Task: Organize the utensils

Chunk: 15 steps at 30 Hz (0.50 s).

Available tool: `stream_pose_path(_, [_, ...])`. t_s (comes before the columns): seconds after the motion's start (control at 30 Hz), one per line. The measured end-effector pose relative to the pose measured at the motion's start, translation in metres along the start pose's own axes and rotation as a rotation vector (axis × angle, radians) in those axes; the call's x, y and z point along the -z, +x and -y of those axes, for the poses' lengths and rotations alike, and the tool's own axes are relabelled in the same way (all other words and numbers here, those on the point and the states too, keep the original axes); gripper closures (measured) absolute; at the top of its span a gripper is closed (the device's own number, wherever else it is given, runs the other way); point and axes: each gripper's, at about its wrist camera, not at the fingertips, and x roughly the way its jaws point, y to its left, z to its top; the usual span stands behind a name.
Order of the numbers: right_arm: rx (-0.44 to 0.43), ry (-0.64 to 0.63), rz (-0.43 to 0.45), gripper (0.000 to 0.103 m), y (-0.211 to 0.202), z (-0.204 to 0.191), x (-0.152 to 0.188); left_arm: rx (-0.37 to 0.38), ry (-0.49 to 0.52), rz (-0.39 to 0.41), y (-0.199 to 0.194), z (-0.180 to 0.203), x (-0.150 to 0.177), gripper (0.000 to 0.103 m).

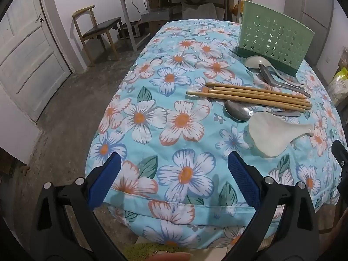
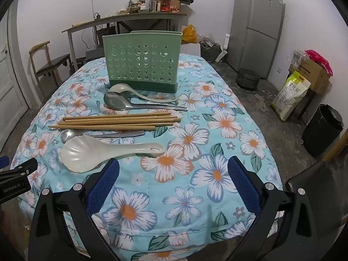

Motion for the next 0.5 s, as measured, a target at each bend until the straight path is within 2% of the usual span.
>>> stream_pose_path(0.5, [-0.001, 0.0, 0.002, 0.006, -0.0006, -0.0004, -0.0006, 0.006, 0.003, 0.002, -0.0011, 0.0024, -0.0048, 0.008])
